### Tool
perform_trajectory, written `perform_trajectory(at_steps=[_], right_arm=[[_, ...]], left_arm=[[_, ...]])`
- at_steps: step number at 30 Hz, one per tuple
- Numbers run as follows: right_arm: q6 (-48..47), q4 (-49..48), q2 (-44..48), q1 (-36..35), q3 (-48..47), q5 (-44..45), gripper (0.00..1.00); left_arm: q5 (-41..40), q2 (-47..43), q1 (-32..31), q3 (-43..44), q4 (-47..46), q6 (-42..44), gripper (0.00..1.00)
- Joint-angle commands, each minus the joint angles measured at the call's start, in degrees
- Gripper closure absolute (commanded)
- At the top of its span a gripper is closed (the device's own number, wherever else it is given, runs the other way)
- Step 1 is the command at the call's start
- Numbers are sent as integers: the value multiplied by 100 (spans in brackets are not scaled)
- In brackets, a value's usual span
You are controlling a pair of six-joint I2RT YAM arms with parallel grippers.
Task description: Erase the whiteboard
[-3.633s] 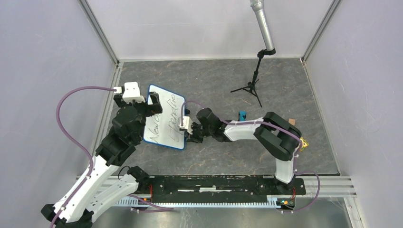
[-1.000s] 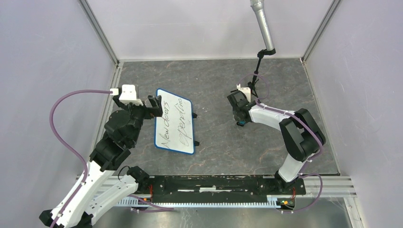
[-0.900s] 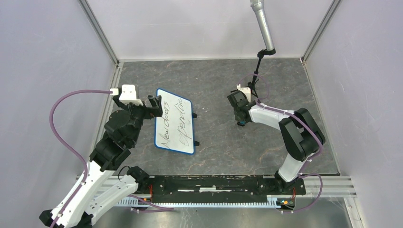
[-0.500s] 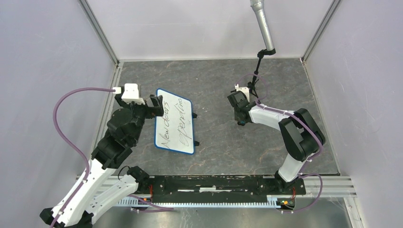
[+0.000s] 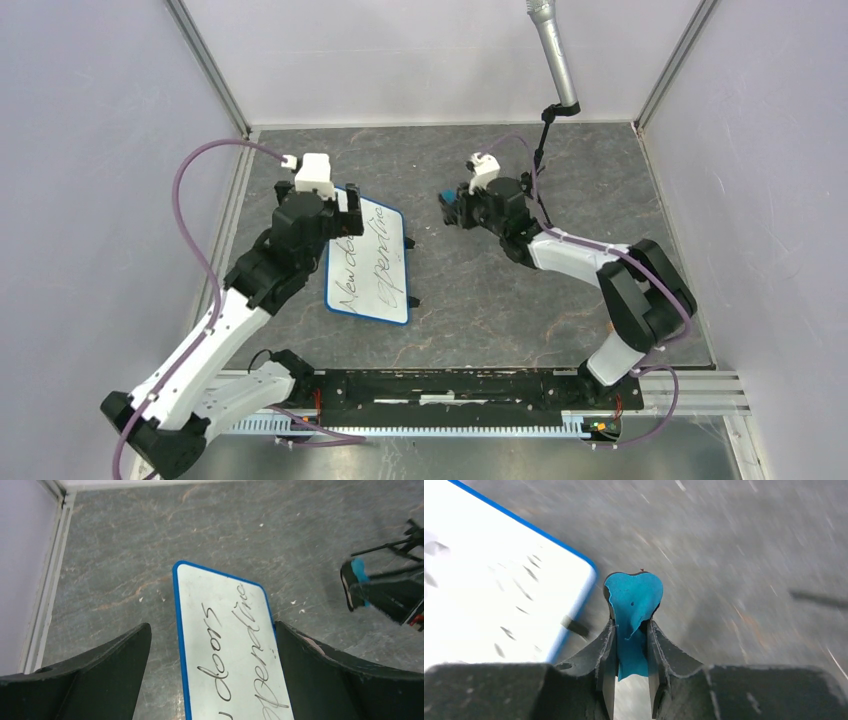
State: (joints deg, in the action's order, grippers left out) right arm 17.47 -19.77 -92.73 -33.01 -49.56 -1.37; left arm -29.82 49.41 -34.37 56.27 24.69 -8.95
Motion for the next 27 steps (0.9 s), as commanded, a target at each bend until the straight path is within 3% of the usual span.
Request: perform_trajectory(at_steps=[1, 4, 6, 10, 13, 16, 21, 27], right_arm=[[-26, -1553, -604, -340, -1082, -1304, 88], [-222, -1670, -907, -553, -1452, -1820, 88], [-265, -1723, -1048, -643, -1566, -1860, 88], [-117, -1665, -1563, -794, -2164, -2337, 88], [-348, -1417, -1831, -965, -2504, -2448, 88], [-577, -1011, -2043, -1111, -2892, -2426, 88], [-606, -864, -2219, -1189, -3140, -2339, 88], [-619, -700, -2530, -1236, -3453, -2325, 89]], left_arm=[[561, 462, 712, 606, 799, -849, 0], [2315, 587, 2170, 445, 820, -1374, 0], [2914, 657, 2673, 239, 600, -1479, 0], [3787, 993, 3188, -20, 193, -1837, 1], [4276, 1227, 3382, -178, -139, -1954, 8], [4281, 1403, 3393, -187, -209, -1830, 14], [4238, 1582, 3393, -217, -122, -1657, 34], [4002, 1575, 3392, -283, -23, -1348, 41]])
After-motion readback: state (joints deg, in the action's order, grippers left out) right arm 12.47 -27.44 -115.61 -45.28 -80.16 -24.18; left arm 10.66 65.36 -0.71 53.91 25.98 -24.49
